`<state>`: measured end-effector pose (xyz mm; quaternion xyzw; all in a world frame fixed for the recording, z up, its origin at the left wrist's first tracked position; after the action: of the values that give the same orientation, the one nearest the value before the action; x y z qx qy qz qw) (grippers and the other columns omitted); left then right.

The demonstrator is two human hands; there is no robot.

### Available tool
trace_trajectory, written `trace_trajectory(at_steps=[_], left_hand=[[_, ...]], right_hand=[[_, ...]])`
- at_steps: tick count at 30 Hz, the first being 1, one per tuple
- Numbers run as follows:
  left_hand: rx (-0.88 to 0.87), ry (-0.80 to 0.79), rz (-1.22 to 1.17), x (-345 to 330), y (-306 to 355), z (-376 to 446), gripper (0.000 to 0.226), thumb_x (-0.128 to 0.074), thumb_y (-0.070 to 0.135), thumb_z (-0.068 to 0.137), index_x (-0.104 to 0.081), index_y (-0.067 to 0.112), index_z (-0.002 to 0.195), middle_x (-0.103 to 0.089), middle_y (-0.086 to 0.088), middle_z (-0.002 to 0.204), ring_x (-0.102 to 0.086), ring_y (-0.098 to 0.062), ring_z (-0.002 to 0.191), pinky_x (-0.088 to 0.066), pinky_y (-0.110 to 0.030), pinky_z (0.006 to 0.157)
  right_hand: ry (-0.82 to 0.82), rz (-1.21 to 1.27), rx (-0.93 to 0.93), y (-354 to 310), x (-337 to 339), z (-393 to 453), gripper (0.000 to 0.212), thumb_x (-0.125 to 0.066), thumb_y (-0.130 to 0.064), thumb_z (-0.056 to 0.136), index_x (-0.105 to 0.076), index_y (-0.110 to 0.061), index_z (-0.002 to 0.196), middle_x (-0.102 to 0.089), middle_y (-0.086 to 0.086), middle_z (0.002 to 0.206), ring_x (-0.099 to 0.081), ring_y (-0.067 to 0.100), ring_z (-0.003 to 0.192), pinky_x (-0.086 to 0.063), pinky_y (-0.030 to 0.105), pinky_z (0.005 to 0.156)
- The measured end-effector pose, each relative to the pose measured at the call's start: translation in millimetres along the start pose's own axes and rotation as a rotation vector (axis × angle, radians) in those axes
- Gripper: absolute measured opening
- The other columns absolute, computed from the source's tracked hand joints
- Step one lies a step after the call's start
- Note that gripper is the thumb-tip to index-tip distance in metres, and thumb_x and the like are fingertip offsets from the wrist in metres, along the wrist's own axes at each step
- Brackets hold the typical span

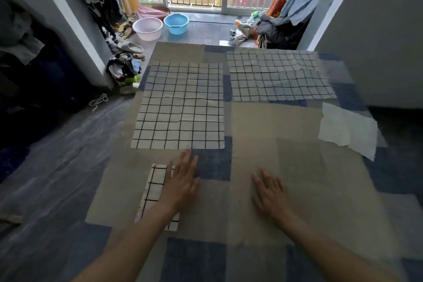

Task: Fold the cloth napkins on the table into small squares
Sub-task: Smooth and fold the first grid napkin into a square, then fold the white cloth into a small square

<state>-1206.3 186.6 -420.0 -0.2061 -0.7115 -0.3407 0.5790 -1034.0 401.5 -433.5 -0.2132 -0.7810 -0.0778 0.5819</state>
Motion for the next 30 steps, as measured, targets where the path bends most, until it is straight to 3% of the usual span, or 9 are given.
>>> trace_trajectory(at_steps=[3, 5, 8, 11, 15, 19, 23, 26, 30], left_hand=[[-0.149, -0.111, 0.016, -16, 68, 27, 0.065, -0.024, 0.046, 0.091, -0.027, 0.021, 0.151, -0.008, -0.001, 0.162, -0.009, -0.022, 0.148, -0.008, -0.045, 0.118], [-0.234, -0.168, -0.017, -22, 123, 41, 0.067, -0.02, 0.047, 0.087, -0.028, 0.023, 0.149, -0.012, -0.001, 0.162, -0.018, -0.025, 0.147, -0.012, -0.042, 0.118], [-0.289, -0.218, -0.061, -29, 202, 64, 0.055, -0.034, 0.042, 0.094, -0.031, 0.023, 0.146, -0.019, -0.002, 0.16, -0.028, -0.027, 0.141, -0.026, -0.041, 0.112], [-0.34, -0.246, -0.065, -44, 272, 86, 0.053, -0.043, 0.038, 0.097, -0.031, 0.024, 0.146, -0.019, -0.002, 0.159, -0.025, -0.024, 0.143, -0.025, -0.036, 0.111], [-0.33, -0.25, -0.043, -64, 340, 108, 0.055, -0.045, 0.039, 0.094, -0.033, 0.023, 0.146, -0.019, -0.002, 0.159, -0.025, -0.024, 0.143, -0.028, -0.038, 0.11], [-0.269, -0.25, 0.046, -78, 375, 121, 0.057, -0.032, 0.048, 0.088, -0.04, 0.022, 0.138, -0.033, -0.002, 0.151, -0.037, -0.026, 0.135, -0.035, -0.039, 0.103], [-0.179, -0.198, 0.093, -84, 386, 131, 0.053, -0.024, 0.049, 0.081, -0.054, 0.019, 0.114, -0.054, -0.004, 0.124, -0.052, -0.03, 0.112, -0.043, -0.039, 0.085], [-0.137, -0.165, 0.123, -82, 393, 148, 0.033, -0.041, 0.041, 0.088, -0.056, 0.017, 0.105, -0.056, -0.008, 0.112, -0.054, -0.031, 0.106, -0.044, -0.04, 0.081], [-0.075, -0.242, 0.153, -75, 407, 170, 0.033, -0.045, 0.037, 0.089, -0.056, 0.018, 0.113, -0.054, -0.007, 0.119, -0.051, -0.029, 0.114, -0.044, -0.038, 0.086]], right_hand=[[0.0, 0.052, -0.149, 56, 20, -10, 0.067, -0.019, -0.049, 0.091, -0.022, -0.018, 0.15, -0.018, 0.011, 0.159, -0.03, 0.033, 0.138, -0.026, 0.045, 0.112], [0.029, 0.096, -0.242, 94, 30, -18, 0.061, -0.032, -0.042, 0.097, -0.017, -0.019, 0.151, -0.013, 0.009, 0.16, -0.023, 0.031, 0.142, -0.022, 0.043, 0.113], [0.046, 0.148, -0.337, 152, 41, -31, 0.061, -0.042, -0.036, 0.096, -0.022, -0.016, 0.15, -0.022, 0.011, 0.157, -0.026, 0.03, 0.14, -0.024, 0.041, 0.112], [0.031, 0.17, -0.423, 214, 41, -51, 0.056, -0.043, -0.034, 0.095, -0.031, -0.013, 0.146, -0.029, 0.011, 0.154, -0.031, 0.028, 0.138, -0.029, 0.041, 0.111], [0.071, 0.21, -0.367, 280, 37, -68, 0.042, -0.043, -0.031, 0.092, -0.045, -0.018, 0.132, -0.043, 0.002, 0.14, -0.045, 0.023, 0.122, -0.044, 0.04, 0.094], [0.128, 0.278, -0.208, 306, 47, -49, 0.029, -0.049, -0.029, 0.093, -0.056, -0.017, 0.118, -0.057, 0.005, 0.121, -0.054, 0.023, 0.106, -0.048, 0.035, 0.084], [0.366, 0.389, -0.281, 335, 75, -29, 0.018, -0.052, -0.021, 0.092, -0.065, -0.015, 0.103, -0.067, 0.005, 0.101, -0.065, 0.024, 0.083, -0.051, 0.035, 0.064], [0.445, 0.353, -0.314, 359, 89, -15, 0.016, -0.055, -0.023, 0.092, -0.062, -0.014, 0.102, -0.06, 0.006, 0.102, -0.058, 0.027, 0.093, -0.046, 0.035, 0.064], [0.284, 0.302, -0.346, 387, 86, 8, 0.021, -0.051, -0.03, 0.093, -0.061, -0.014, 0.103, -0.054, 0.006, 0.11, -0.052, 0.028, 0.103, -0.047, 0.038, 0.072]])
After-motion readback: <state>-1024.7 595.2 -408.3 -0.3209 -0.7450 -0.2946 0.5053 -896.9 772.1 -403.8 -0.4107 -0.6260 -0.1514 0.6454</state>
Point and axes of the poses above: each hand's wrist, its own z-axis towards the middle knuckle, its own x-axis out of the back of the hand, y = z × x, the point moved 6 cm from there along z, towards the middle knuckle
